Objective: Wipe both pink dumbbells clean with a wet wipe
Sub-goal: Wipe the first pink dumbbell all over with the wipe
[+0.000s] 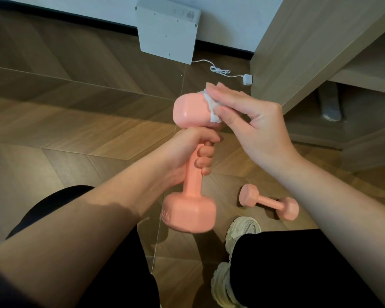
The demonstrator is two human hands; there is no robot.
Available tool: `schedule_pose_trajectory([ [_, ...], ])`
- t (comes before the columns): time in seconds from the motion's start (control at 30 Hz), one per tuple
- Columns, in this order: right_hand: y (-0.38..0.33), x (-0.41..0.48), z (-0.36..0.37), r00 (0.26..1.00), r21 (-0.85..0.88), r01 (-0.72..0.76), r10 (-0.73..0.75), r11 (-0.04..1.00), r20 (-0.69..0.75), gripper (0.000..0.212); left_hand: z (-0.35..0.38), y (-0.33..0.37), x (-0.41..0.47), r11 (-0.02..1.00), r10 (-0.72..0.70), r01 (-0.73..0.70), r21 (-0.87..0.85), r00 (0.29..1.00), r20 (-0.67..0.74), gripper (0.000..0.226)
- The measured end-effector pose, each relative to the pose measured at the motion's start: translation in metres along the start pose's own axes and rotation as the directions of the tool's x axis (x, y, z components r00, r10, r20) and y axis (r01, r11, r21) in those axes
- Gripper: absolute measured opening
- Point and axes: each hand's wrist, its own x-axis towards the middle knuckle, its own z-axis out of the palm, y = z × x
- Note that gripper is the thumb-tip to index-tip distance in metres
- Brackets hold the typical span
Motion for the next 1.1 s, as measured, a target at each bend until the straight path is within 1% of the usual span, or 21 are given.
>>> schedule_pose_trajectory([
  [0.13,-0.002,0.002,-0.002,0.998,0.068,-0.049,0.051,0.997,-0.036,0.031,-0.002,0.004,-0.003,0.999,0.017,-0.013,-0.049,0.996,0.088,0.035],
  [0.2,-0.005,0.004,-0.003,0.995,0.098,-0.092,0.096,0.991,-0.040,0.030,-0.002,0.005,-0.003,0.999,0.039,-0.037,-0.026,0.996,0.084,0.036],
  [0.23,-0.006,0.005,-0.004,0.990,0.125,-0.133,0.137,0.983,-0.028,0.029,-0.003,0.005,-0.003,0.998,0.061,-0.062,0.006,0.996,0.057,0.038],
  [0.3,-0.008,0.006,-0.003,0.962,0.215,-0.268,0.272,0.939,0.013,0.026,-0.005,0.003,-0.002,0.988,0.130,-0.127,0.093,0.991,-0.030,0.039],
  [0.4,-0.011,0.008,-0.001,0.876,0.338,-0.471,0.477,0.815,0.069,0.023,-0.003,0.001,-0.003,0.935,0.284,-0.242,0.259,0.948,-0.142,0.033],
  [0.47,-0.015,0.009,0.001,0.818,0.400,-0.550,0.568,0.733,0.084,0.028,-0.002,0.002,-0.003,0.887,0.369,-0.273,0.371,0.905,-0.215,0.032],
  [0.5,-0.018,0.009,0.001,0.808,0.404,-0.560,0.584,0.724,0.074,0.029,-0.002,0.003,-0.003,0.873,0.397,-0.280,0.399,0.883,-0.249,0.031],
  [0.53,-0.020,0.008,0.002,0.811,0.381,-0.557,0.581,0.738,0.060,0.029,-0.002,0.003,-0.002,0.870,0.412,-0.284,0.403,0.868,-0.278,0.028],
  [0.67,-0.024,0.005,0.006,0.849,0.271,-0.518,0.526,0.811,0.045,0.032,-0.002,0.001,0.001,0.908,0.390,-0.284,0.308,0.842,-0.373,0.018],
  [0.77,-0.021,0.006,0.007,0.810,0.267,-0.573,0.585,0.775,0.040,0.023,0.001,-0.003,0.002,0.921,0.357,-0.260,0.291,0.861,-0.362,0.018],
  [0.83,-0.017,0.008,0.006,0.784,0.303,-0.600,0.620,0.740,0.039,0.026,0.003,-0.005,0.002,0.915,0.356,-0.250,0.316,0.869,-0.343,0.015],
  [0.87,-0.015,0.008,0.005,0.778,0.319,-0.605,0.627,0.730,0.040,0.027,0.003,-0.006,0.002,0.908,0.368,-0.253,0.335,0.862,-0.348,0.013],
  [0.93,-0.018,0.007,0.006,0.794,0.331,-0.586,0.607,0.740,0.048,0.026,0.002,-0.005,0.004,0.894,0.404,-0.269,0.359,0.830,-0.383,0.008],
  [1.0,-0.023,0.005,0.007,0.831,0.345,-0.536,0.553,0.770,0.057,0.025,0.001,-0.003,0.006,0.907,0.399,-0.285,0.310,0.818,-0.415,0.003],
  [1.03,-0.026,0.004,0.007,0.840,0.358,-0.523,0.540,0.773,0.061,0.025,0.000,-0.001,0.006,0.918,0.381,-0.288,0.272,0.827,-0.414,0.003],
  [1.1,-0.025,0.005,0.005,0.831,0.364,-0.533,0.554,0.764,0.053,0.025,-0.001,0.001,0.005,0.930,0.353,-0.282,0.234,0.859,-0.370,0.012],
])
